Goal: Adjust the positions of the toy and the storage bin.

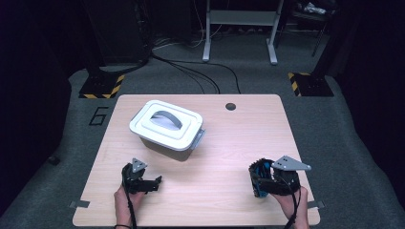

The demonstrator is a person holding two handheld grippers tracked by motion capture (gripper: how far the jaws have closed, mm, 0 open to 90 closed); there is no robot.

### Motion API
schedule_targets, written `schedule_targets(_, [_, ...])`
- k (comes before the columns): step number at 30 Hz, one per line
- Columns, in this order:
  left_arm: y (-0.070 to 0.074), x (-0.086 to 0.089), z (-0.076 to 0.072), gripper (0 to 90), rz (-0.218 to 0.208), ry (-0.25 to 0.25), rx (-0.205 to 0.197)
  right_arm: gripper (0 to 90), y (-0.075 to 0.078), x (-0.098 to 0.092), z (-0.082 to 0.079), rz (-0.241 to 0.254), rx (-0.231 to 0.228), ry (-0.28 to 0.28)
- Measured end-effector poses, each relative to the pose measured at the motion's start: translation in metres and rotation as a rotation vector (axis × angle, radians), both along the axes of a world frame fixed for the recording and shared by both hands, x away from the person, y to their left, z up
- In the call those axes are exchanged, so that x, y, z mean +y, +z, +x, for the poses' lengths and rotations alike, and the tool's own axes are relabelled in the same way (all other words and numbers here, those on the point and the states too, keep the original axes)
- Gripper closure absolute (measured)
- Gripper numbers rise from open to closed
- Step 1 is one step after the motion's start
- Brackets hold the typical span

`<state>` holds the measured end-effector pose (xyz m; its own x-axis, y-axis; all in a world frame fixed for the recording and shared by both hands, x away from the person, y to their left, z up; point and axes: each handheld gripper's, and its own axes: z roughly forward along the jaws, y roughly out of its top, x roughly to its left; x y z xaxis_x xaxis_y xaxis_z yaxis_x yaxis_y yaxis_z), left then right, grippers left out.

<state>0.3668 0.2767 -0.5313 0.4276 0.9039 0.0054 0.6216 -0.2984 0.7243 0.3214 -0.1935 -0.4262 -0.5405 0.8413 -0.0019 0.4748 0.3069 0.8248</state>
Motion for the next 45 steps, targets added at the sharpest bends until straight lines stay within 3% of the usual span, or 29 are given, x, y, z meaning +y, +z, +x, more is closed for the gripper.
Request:
schedule_targets(9, [0.000,0.000,0.000,1.8,0.000,0.000,0.000,24.9,-0.009,0.008,0.016,-0.126,0.123,0.021])
schedule_targets(13, [0.000,0.000,0.000,1.8,0.000,0.000,0.000,24.9,-0.014,0.016,0.026,-0.131,0.148,0.021])
schedule_targets(14, [0.000,0.000,0.000,1.8,-0.002,0.001,0.000,24.9,-0.017,0.018,0.030,-0.129,0.152,0.018])
schedule_targets(16, [0.000,0.000,0.000,1.8,0.000,0.000,0.000,24.9,-0.029,0.025,0.046,-0.173,0.183,0.037])
schedule_targets(17, [0.000,0.000,0.000,1.8,0.000,0.000,0.000,24.9,-0.029,0.025,0.046,-0.173,0.183,0.037])
schedule_targets(18, [0.000,0.000,0.000,1.8,-0.002,0.001,0.000,24.8,-0.040,0.031,0.055,-0.190,0.220,0.037])
schedule_targets(19, [0.000,0.000,0.000,1.8,-0.001,0.000,0.000,24.8,-0.040,0.031,0.055,-0.190,0.220,0.037])
schedule_targets(20, [0.000,0.000,0.000,1.8,0.000,0.000,0.000,24.8,-0.050,0.036,0.064,-0.202,0.251,0.047])
schedule_targets(27, [0.000,0.000,0.000,1.8,0.000,0.000,0.000,24.7,-0.069,0.041,0.078,-0.195,0.328,0.061])
schedule_targets(34, [0.000,0.000,0.000,1.7,0.001,0.000,0.000,25.0,-0.073,0.036,0.078,-0.160,0.336,0.075])
schedule_targets(45, [0.000,0.000,0.000,1.7,0.000,0.000,0.000,23.4,-0.073,0.032,0.074,-0.161,0.342,0.083])
